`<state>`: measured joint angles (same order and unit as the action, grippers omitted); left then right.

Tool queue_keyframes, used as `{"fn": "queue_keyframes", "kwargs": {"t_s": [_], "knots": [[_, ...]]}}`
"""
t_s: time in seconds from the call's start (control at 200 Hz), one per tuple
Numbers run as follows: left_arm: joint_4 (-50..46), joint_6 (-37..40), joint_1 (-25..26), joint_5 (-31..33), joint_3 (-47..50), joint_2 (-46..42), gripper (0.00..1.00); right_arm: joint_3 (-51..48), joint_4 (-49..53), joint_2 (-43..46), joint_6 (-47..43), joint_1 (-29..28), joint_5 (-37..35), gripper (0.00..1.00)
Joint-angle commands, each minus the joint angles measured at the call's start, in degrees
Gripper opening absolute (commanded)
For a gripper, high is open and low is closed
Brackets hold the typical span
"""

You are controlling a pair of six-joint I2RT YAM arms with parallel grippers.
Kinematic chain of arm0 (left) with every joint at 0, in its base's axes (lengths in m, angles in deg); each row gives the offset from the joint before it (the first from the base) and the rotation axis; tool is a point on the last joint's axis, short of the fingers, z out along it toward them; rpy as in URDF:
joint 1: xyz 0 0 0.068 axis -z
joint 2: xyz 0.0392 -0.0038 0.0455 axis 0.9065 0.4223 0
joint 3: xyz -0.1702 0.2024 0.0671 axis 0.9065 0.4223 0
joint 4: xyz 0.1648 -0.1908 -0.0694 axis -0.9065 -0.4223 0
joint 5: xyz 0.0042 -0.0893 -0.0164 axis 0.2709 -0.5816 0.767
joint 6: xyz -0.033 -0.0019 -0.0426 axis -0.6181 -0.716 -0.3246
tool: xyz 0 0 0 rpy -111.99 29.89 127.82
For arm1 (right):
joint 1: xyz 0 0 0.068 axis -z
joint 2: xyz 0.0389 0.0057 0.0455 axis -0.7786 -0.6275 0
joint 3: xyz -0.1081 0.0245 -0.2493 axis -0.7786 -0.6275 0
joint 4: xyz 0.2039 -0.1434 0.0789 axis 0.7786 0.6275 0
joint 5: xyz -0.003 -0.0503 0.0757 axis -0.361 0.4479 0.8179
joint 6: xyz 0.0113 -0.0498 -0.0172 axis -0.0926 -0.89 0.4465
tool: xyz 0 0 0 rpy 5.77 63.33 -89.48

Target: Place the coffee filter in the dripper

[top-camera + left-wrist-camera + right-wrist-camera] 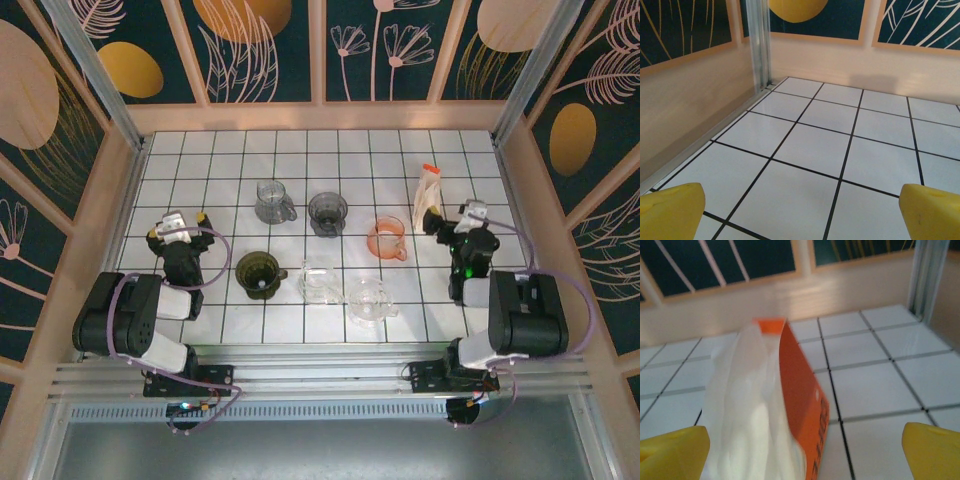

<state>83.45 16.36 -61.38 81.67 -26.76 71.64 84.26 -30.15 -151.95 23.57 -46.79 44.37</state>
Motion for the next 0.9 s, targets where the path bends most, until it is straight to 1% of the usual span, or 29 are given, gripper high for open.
{"fn": "queue_keyframes", "kwargs": {"t_s": [0.0, 0.02, 0.08, 0.14, 0.19, 0.235, 0.26, 0.29, 0.335, 0.355, 0.37, 0.38, 0.39, 0.395, 0.425, 0.445, 0.47, 0.555, 0.615, 0.656, 0.701, 0.791, 0.836, 0.896], "knots": [[-0.31, 0.12, -0.39, -1.01, -1.24, -1.03, 0.99, 3.51, 8.94, 5.65, 3.07, -0.94, -4.92, 0.99], [-0.64, 0.07, -0.45, -1.00, -1.46, -0.94, 0.99, 3.58, 9.19, 6.66, 3.39, -1.31, -5.73, 0.99], [-0.57, 0.08, -0.37, -1.14, -1.35, -1.01, 0.99, 4.84, 12.30, 9.13, 4.29, -3.13, -11.70, 0.99], [-0.64, 0.05, -0.41, -1.14, -1.42, -1.01, 0.99, 8.31, 19.43, 10.39, 6.11, -5.33, -18.57, 0.99], [-0.68, 0.07, -0.44, -1.13, -1.55, -0.81, 0.99, 11.52, 25.02, 10.27, 8.16, -7.08, -22.73, 0.99], [-1.14, -0.02, -0.53, -1.29, -1.78, -0.84, 0.99, 13.55, 28.18, 9.57, 11.81, -7.92, -26.54, 0.99], [-1.37, -0.08, -0.48, -1.41, -1.91, -0.77, 0.99, 14.50, 30.07, 9.17, 15.96, -7.77, -27.03, 0.99], [-1.66, -0.23, -0.57, -1.55, -2.12, -0.68, 0.99, 15.60, 32.64, 8.86, 20.58, -7.04, -25.13, 0.99], [-1.69, -0.24, -0.57, -1.61, -1.99, -0.84, 0.99, 17.86, 39.31, 8.98, 27.28, -5.43, -19.88, 0.99], [-1.45, -0.13, -0.56, -1.63, -1.89, -0.87, 0.99, 18.48, 41.15, 9.00, 28.88, -4.80, -18.06, 0.99], [-1.28, -0.07, -0.56, -1.59, -1.80, -0.92, 0.99, 19.05, 42.54, 9.01, 29.78, -3.97, -14.56, 0.99], [-1.16, 0.01, -0.56, -1.61, -1.79, -0.93, 0.99, 19.15, 42.67, 9.01, 29.74, -3.80, -13.22, 0.99], [-1.13, 0.05, -0.58, -1.66, -1.68, -0.96, 0.99, 19.23, 42.48, 8.91, 29.23, -3.04, -9.91, 0.99], [-1.08, 0.06, -0.57, -1.67, -1.64, -0.99, 0.99, 19.23, 42.48, 8.91, 29.23, -3.04, -9.91, 0.99], [-1.16, 0.42, -0.63, -2.04, -1.68, -1.34, 0.99, 18.81, 40.94, 8.84, 28.67, -2.03, -3.96, 0.99], [-1.82, 0.60, -0.57, -2.26, -2.10, -1.80, 0.99, 18.10, 39.44, 8.83, 28.95, -1.83, -1.58, 0.99], [-4.98, 0.61, -0.40, -1.43, -3.25, -3.12, 0.99, 17.13, 37.35, 8.91, 29.91, -1.63, 0.28, 0.99], [-19.22, -0.54, -0.39, 1.00, -9.32, -7.52, 0.99, 13.30, 31.31, 9.76, 35.66, -1.53, 1.43, 0.99], [-23.49, -1.73, -0.38, 1.00, -11.87, -9.24, 0.99, 12.31, 29.19, 10.21, 37.07, -1.68, 3.06, 0.99], [-24.97, -4.44, -0.37, 0.63, -13.07, -10.37, 0.99, 12.92, 30.27, 10.53, 37.09, -2.06, 3.54, 0.99], [-26.57, -7.47, -0.37, -1.22, -14.25, -11.77, 0.99, 13.59, 30.82, 10.89, 35.75, -2.61, 5.09, 0.99], [-26.76, -15.56, -0.39, -4.11, -15.72, -13.94, 0.99, 14.56, 32.94, 12.67, 33.23, -5.26, 5.15, 0.99], [-27.20, -20.58, -0.43, -4.01, -16.66, -14.59, 0.99, 15.00, 34.75, 13.85, 31.73, -6.83, 4.70, 0.99], [-34.87, -29.86, -0.45, -1.06, -20.82, -15.27, 0.99, 15.50, 37.96, 15.54, 29.99, -9.17, 3.37, 0.99]]}}
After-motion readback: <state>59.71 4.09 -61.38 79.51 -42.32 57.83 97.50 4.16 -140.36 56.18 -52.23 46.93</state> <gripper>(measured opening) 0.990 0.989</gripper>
